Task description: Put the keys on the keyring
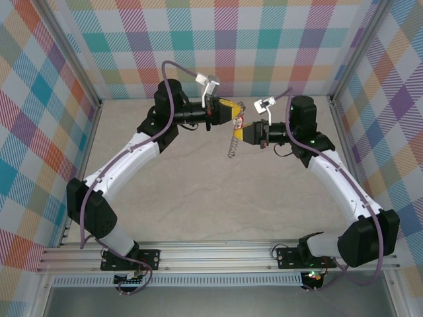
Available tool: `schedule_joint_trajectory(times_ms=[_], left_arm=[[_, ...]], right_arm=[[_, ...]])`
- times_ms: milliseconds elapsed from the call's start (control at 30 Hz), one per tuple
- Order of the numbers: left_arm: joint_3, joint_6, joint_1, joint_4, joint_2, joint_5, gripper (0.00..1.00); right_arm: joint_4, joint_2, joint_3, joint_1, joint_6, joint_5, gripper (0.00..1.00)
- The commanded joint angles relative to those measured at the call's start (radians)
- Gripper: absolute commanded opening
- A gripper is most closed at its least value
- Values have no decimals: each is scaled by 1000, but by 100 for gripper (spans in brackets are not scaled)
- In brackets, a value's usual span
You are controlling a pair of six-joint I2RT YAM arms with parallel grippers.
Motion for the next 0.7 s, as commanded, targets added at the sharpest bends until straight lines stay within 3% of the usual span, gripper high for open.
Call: schedule_joint_trajectory(times_ms=[0, 467, 667], left_arm=[[-20, -35, -20, 107, -45, -23, 0], [-78, -61, -25, 161, -64, -75, 0], [-116, -97, -23, 216, -77, -106, 0]], right_arm=[[-3, 31, 61, 43, -31, -17, 0], [-113, 11, 58, 69, -96, 71, 0], [-154, -88, -5, 42, -96, 136, 33]])
